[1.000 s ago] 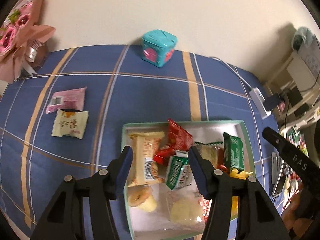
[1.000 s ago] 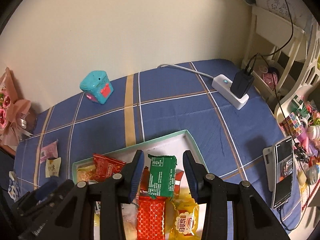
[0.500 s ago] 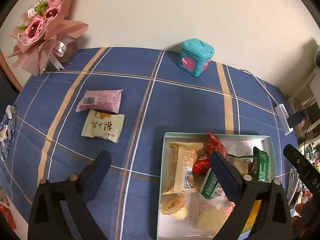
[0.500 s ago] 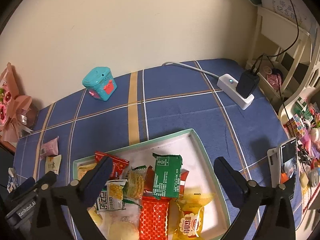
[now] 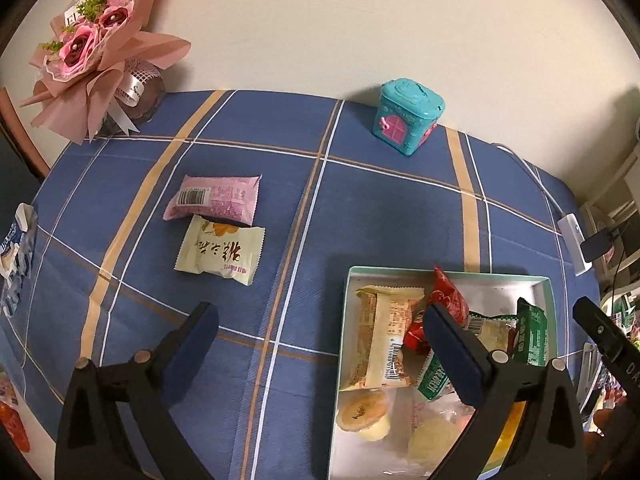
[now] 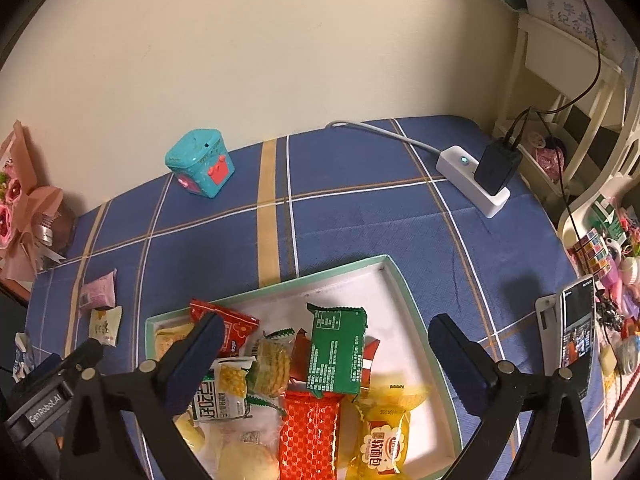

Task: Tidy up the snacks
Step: 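Move both grippers back to the pink bar and cream pastry bag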

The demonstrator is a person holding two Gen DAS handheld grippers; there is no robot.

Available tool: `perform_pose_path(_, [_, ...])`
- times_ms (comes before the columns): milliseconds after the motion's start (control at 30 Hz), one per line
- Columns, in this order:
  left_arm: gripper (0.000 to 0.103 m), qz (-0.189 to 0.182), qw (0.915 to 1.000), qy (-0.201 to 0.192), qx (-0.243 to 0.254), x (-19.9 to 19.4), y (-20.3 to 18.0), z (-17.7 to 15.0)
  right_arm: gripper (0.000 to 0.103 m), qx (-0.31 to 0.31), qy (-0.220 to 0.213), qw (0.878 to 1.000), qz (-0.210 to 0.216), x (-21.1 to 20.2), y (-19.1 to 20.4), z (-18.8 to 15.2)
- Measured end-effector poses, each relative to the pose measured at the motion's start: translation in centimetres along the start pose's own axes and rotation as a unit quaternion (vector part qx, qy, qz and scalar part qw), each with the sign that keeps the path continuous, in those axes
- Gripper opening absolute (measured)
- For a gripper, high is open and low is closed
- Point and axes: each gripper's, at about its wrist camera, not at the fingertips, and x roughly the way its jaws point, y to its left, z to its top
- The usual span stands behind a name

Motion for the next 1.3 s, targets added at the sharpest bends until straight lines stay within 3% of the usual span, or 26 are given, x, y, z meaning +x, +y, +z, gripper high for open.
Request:
perform_pose_path(200, [0.102, 0.024, 0.9995, 0.015, -0.010, 1.1, 2.3, 0.1, 0.103, -0.008, 0.017, 1.000, 0.005, 0.9, 1.8, -0.3])
perform_pose_path(533, [0.102, 0.085, 0.9943, 0.004, -0.064, 0.0, 10.6, 0.8, 0.103, -0.060, 0.016, 0.997, 0.034, 0.2, 9.0, -0.7])
perform_pose_path(967, [0.102, 0.095, 0.9877, -0.001, -0.124, -0.6, 19.3, 1.2, 0.103, -0.150, 0.028, 0.985, 0.075, 0.9, 20.8, -4.3])
perform_pose_path(1300, [0.102, 0.089, 0.9866, 0.022, -0.135, 3.0, 22.0, 1.7, 0.103, -0.175, 0.041, 0.981, 0.079, 4.4, 25.5, -6.3])
